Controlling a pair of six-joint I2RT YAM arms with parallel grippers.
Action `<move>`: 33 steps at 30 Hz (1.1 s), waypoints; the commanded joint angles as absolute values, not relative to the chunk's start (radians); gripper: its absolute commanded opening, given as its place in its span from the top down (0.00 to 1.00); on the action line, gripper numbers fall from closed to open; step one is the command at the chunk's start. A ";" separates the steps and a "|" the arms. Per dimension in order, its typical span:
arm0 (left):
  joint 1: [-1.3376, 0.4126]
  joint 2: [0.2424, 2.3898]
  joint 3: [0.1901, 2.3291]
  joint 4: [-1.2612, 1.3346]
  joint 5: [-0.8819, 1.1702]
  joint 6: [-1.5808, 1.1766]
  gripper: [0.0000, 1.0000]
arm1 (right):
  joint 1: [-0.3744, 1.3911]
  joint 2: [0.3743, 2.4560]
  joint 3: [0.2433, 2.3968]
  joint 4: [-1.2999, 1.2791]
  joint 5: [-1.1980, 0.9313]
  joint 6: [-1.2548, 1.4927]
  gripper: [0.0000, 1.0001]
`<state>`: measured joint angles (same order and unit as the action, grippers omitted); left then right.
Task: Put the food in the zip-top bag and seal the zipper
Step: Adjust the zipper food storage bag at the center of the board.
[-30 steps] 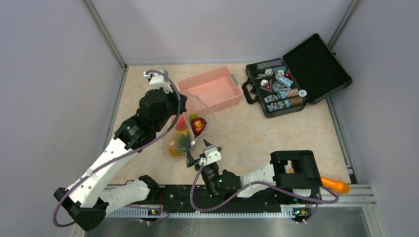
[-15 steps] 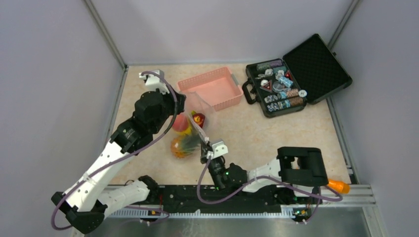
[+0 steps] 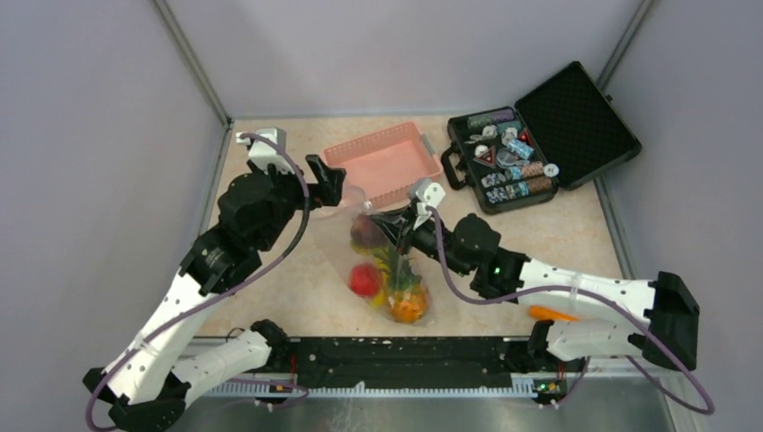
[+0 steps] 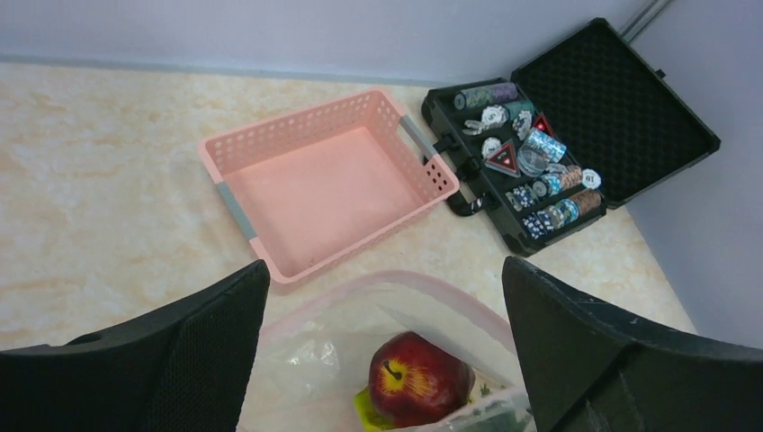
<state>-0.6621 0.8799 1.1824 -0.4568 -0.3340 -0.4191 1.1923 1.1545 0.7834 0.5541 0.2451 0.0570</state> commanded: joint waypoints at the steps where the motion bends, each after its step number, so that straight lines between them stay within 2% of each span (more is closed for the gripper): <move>1: -0.657 0.819 1.261 -0.471 -0.274 -0.303 0.01 | 1.094 1.117 0.892 0.117 -0.164 0.036 1.00; 6: -0.657 0.833 1.302 -0.618 -0.198 -0.169 0.01 | 0.959 1.078 0.902 0.012 -0.418 -0.041 1.00; 9: -0.649 0.850 1.272 -0.668 -0.161 -0.135 0.01 | 0.858 1.042 0.893 0.035 -0.636 -0.075 1.00; 12: -0.635 0.864 1.226 -0.679 -0.117 -0.148 0.01 | 0.802 1.040 0.920 -0.009 -0.742 -0.099 1.00; 17: -0.606 0.917 1.187 -0.676 -0.042 -0.145 0.01 | 0.795 1.053 0.966 -0.104 -0.786 -0.164 1.00; 21: -0.588 0.979 1.222 -0.769 -0.020 -0.116 0.01 | 0.793 1.034 0.958 -0.103 -0.743 -0.164 1.00; 25: -0.579 0.939 1.219 -0.776 -0.008 -0.123 0.01 | 0.789 1.016 0.953 -0.097 -0.711 -0.159 1.00; 28: -0.572 0.903 1.222 -0.781 0.087 -0.098 0.01 | 0.786 1.017 0.950 -0.095 -0.692 -0.160 1.00; 33: -0.564 0.966 1.236 -0.882 0.079 -0.072 0.01 | 0.784 1.010 0.954 -0.091 -0.705 -0.160 1.00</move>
